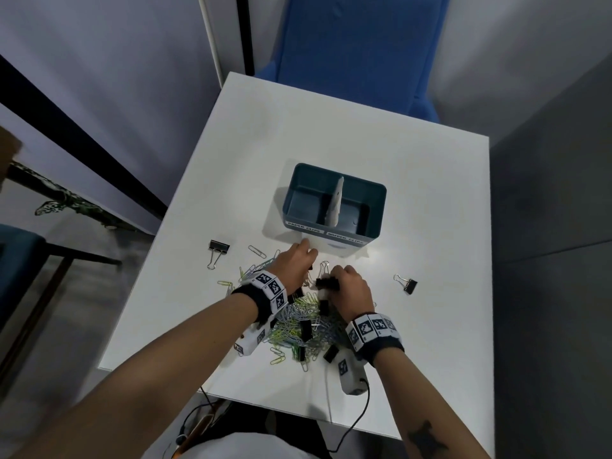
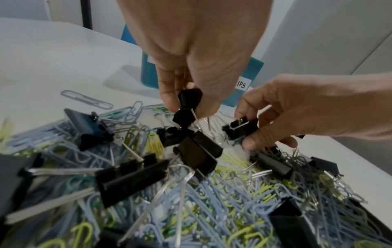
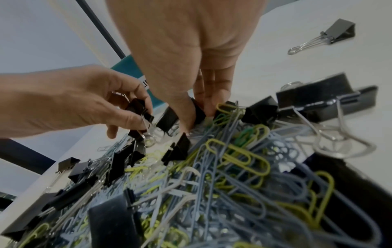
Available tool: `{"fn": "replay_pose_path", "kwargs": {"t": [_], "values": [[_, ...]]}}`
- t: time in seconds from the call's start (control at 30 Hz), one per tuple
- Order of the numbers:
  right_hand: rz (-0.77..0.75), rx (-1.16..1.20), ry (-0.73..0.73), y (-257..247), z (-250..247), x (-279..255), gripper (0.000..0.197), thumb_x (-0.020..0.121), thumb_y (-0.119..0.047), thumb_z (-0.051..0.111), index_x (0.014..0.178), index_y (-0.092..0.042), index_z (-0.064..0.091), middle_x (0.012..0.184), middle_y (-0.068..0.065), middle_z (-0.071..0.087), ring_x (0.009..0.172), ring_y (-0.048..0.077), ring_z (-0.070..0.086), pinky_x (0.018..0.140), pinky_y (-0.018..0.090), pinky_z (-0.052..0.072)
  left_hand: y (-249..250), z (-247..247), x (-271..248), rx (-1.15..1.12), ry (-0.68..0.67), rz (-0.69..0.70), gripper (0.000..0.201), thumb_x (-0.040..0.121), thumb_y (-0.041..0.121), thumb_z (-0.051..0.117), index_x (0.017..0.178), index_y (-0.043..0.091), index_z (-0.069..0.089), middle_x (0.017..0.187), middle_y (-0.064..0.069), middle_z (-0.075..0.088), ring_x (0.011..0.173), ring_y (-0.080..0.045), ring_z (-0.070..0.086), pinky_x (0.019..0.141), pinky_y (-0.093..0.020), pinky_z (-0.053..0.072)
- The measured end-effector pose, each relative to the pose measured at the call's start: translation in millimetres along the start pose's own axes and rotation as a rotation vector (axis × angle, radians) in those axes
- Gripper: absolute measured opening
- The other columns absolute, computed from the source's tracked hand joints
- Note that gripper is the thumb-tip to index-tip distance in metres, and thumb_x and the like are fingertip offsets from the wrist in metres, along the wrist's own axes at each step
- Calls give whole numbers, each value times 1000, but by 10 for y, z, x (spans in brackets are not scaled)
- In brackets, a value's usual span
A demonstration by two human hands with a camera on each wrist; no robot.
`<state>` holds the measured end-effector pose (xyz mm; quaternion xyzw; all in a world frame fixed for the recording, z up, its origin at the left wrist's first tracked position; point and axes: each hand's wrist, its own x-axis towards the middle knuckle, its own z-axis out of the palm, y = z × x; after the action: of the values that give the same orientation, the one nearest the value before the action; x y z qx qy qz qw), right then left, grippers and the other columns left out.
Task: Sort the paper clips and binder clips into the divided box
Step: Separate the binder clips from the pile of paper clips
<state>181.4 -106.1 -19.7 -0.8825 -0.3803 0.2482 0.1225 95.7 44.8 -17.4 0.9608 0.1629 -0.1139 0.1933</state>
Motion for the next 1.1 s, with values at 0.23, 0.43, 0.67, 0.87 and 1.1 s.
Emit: {"fn": "replay_pose_path", "kwargs": {"t": [0.23, 0.43, 0.67, 0.87, 1.1], "values": [[3, 7, 82, 91, -246, -15, 12, 83, -20, 70, 94, -16, 69, 95, 6, 64, 81, 29, 62, 63, 29, 39, -88, -289, -99, -156, 99, -20, 19, 87, 19, 67, 102, 9, 62, 95, -5, 66, 83, -22, 62, 72, -30, 49], [-14, 156, 209, 285, -592, -7, 11, 81, -20, 76, 91, -22, 71, 88, -4, 64, 73, 15, 60, 69, 31, 49, -445, -611, -177, -248, 260, -155, 23, 90, 25, 63, 111, 15, 65, 98, -2, 70, 78, -15, 65, 72, -27, 54], [307, 130, 143, 1010, -814, 20, 9, 78, -21, 74, 77, -25, 67, 77, 1, 67, 78, 24, 63, 70, 33, 50, -1233, -751, -257, -193, 75, -651, 13, 86, 13, 58, 93, 19, 66, 101, -8, 68, 87, -29, 62, 70, -31, 47], [412, 156, 98, 1361, -743, -21, 8, 78, -23, 77, 78, -22, 68, 78, 4, 70, 82, 27, 63, 67, 30, 44, -1554, -593, -383, -220, 105, -686, 20, 83, 10, 62, 101, 19, 63, 108, -7, 65, 96, -29, 60, 71, -32, 46], [397, 44, 209, 1179, -662, -39, 21, 81, -17, 68, 101, -15, 65, 107, 14, 56, 97, 33, 57, 73, 36, 47, -1315, -437, -655, -104, 151, -450, 44, 80, 10, 63, 122, 13, 51, 125, -10, 43, 117, -29, 42, 75, -43, 48]]}}
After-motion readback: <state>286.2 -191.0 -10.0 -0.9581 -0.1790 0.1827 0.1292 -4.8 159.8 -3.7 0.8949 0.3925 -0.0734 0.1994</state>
